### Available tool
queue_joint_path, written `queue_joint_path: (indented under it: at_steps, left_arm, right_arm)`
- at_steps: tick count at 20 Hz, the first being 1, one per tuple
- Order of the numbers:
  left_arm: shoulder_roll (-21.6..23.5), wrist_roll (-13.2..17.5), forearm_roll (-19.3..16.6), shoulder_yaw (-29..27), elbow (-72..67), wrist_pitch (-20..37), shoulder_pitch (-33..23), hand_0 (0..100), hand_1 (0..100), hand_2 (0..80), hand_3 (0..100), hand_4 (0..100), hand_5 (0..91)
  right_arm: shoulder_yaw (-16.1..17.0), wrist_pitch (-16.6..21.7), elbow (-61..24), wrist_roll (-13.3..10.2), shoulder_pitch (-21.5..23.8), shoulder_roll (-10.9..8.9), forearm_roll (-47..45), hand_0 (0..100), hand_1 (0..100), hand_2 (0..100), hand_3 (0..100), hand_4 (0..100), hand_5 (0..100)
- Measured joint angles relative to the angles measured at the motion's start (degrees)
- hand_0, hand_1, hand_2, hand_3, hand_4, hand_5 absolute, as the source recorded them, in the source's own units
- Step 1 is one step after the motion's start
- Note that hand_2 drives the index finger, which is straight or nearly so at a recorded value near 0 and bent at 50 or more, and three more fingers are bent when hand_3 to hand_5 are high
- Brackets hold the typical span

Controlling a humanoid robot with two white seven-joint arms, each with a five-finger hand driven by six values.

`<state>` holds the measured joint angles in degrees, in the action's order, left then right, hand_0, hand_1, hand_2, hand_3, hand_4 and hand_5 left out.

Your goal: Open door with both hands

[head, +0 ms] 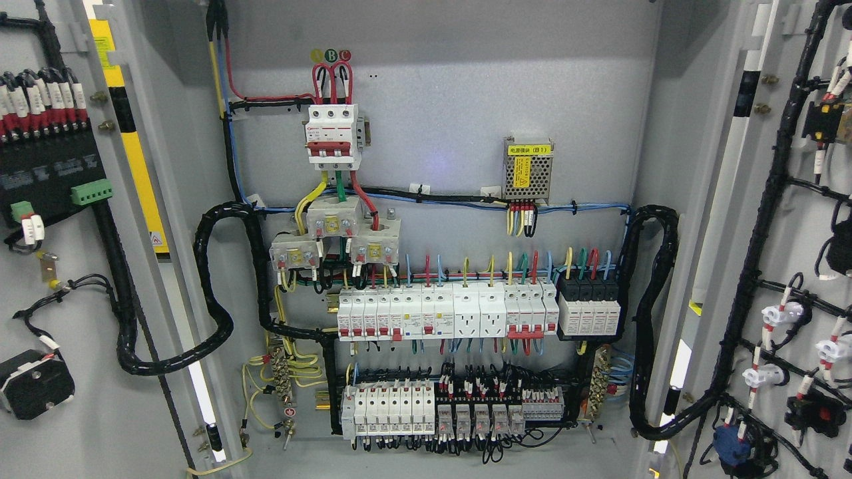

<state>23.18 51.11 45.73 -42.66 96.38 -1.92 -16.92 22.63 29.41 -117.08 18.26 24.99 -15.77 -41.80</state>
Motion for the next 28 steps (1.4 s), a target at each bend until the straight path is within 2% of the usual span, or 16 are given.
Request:
queue_joint_path:
  at_steps: [5,12,23,28]
  left_arm:
    - [1.3,1.1,0.0,-0.2,-3.3,-3.1,3.5,0,0,8.0,18,11,0.0]
    - [3.3,1.6,-0.1,-0.1,-7.7,-3.9,6.8,0,0,8.4,18,10,0.0]
    - [4.6,2.0,-0.1,0.0,-11.4,-3.9,7.9,0,1,8.6,18,10,0.0]
    - [4.6,3.3,-0.1,0.0,-10.7,-3.9,6.3,0,0,8.4,19,10,0.0]
  right_arm:
    - [1.0,0.0,0.8,0.0,-0.1,0.27,-0.1,21,7,0,0,0,0]
    - [2.0,-0.1,1.4,0.0,-0.3,0.48,-0.2,22,7,0,0,0,0]
    - [2.9,-0.1,1.9,0.0,-0.4,0.6,-0.2,21,7,0,0,0,0]
    - [2.8,-0.1,1.7,0.0,-0.3,0.62,-0.3,21,7,0,0,0,0]
